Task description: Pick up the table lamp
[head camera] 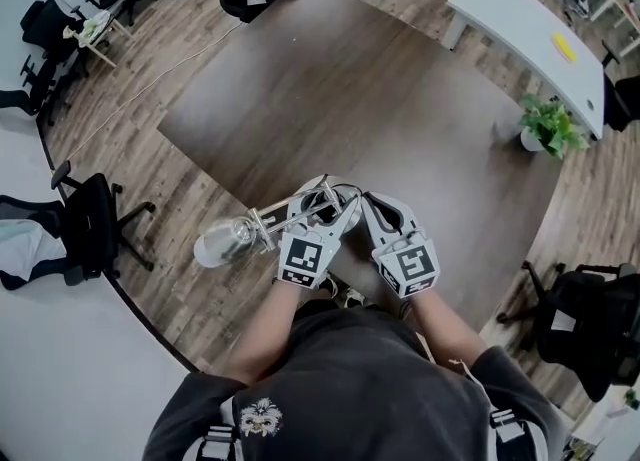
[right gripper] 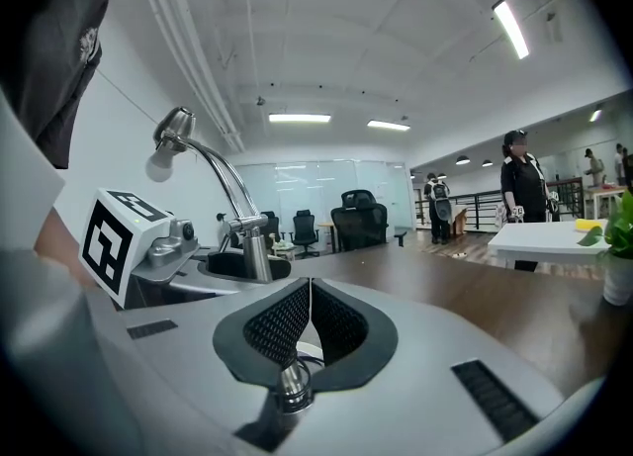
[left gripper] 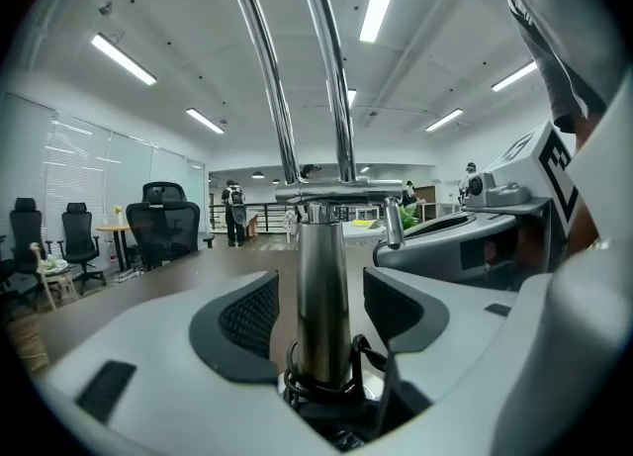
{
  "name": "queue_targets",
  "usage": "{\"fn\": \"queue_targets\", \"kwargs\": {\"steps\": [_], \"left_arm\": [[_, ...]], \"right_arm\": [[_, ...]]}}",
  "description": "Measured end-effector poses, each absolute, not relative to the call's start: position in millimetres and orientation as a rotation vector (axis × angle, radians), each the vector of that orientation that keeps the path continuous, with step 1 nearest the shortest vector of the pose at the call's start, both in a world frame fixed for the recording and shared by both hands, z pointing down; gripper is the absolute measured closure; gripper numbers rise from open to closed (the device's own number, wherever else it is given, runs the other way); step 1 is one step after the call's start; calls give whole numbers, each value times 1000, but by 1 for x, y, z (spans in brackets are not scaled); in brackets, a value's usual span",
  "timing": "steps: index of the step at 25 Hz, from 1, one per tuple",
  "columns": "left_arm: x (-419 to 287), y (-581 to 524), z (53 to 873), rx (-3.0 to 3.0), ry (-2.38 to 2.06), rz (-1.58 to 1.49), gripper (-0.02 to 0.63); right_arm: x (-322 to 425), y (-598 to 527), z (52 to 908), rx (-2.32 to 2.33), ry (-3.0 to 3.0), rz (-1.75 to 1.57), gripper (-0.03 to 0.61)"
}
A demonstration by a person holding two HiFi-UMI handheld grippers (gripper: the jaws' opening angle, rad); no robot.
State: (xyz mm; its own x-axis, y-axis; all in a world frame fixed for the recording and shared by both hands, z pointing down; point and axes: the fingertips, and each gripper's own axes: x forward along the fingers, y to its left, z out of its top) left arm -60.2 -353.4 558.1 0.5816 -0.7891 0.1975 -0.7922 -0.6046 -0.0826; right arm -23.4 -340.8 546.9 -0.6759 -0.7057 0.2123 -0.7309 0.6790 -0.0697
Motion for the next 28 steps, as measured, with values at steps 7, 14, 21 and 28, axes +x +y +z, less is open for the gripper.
{"fn": "queue_targets", "kwargs": {"steps": [7, 14, 21, 28], "left_arm": [[-55, -365, 558, 2775, -1390, 314, 367], [-51, -371, 556, 2792, -1412, 312, 488], [-46, -370, 554, 2826, -1404, 348, 518], [-45, -369, 551, 2842, -1410, 365, 540]], "right_arm": [[-15, -347, 551, 1226, -2691, 204, 551], [-2, -348, 555, 1271, -2656, 209, 551], [2, -347, 557, 1271, -2658, 224, 551], [0, -349, 557, 1270, -2669, 233, 551]]}}
